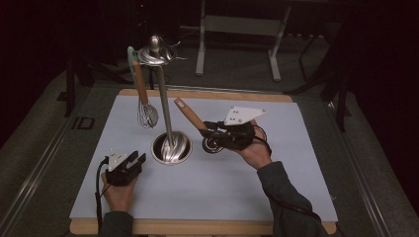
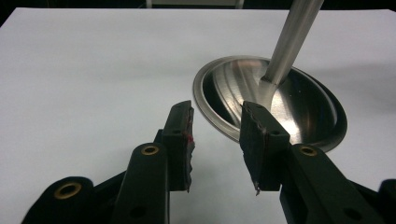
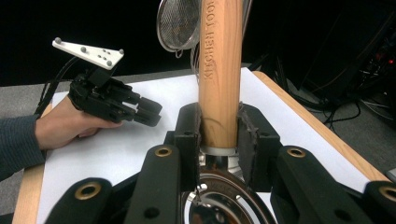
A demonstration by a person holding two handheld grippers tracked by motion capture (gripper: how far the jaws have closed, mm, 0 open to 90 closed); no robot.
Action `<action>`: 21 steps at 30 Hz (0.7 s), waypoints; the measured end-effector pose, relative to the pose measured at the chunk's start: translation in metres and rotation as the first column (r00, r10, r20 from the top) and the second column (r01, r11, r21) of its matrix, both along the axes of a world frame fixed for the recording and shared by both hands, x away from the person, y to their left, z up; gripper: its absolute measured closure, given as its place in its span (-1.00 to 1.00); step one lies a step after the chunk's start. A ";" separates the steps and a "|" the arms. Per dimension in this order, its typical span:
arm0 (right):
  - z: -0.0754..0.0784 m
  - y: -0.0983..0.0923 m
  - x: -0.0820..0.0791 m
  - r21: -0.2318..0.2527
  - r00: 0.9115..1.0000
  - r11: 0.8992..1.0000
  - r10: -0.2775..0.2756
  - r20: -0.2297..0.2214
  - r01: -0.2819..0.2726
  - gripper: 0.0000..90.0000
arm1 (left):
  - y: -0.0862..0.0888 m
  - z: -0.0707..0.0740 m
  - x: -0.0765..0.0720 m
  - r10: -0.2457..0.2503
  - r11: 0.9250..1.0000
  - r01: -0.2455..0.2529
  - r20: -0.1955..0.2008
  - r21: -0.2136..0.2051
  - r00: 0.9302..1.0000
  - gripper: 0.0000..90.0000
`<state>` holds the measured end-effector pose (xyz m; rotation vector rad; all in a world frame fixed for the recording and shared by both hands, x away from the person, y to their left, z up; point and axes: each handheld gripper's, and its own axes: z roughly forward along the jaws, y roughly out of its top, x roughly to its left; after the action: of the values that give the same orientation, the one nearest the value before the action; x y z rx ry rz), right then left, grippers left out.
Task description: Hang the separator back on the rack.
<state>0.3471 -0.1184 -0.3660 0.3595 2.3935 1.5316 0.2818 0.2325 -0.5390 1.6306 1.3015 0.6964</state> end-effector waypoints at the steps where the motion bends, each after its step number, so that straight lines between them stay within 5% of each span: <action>1: 0.001 0.000 0.000 -0.001 1.000 1.000 0.000 0.005 0.000 0.58 | 0.000 0.000 0.000 0.000 1.000 0.000 0.000 0.000 1.000 0.45; 21: 0.017 0.000 0.001 0.013 1.000 1.000 0.006 0.031 -0.006 0.58 | 0.000 0.000 0.000 -0.001 1.000 0.001 -0.001 0.000 1.000 0.45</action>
<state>0.3477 -0.1185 -0.3491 0.3294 2.3647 1.5447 0.2818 0.2326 -0.5390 1.6316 1.3012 0.6954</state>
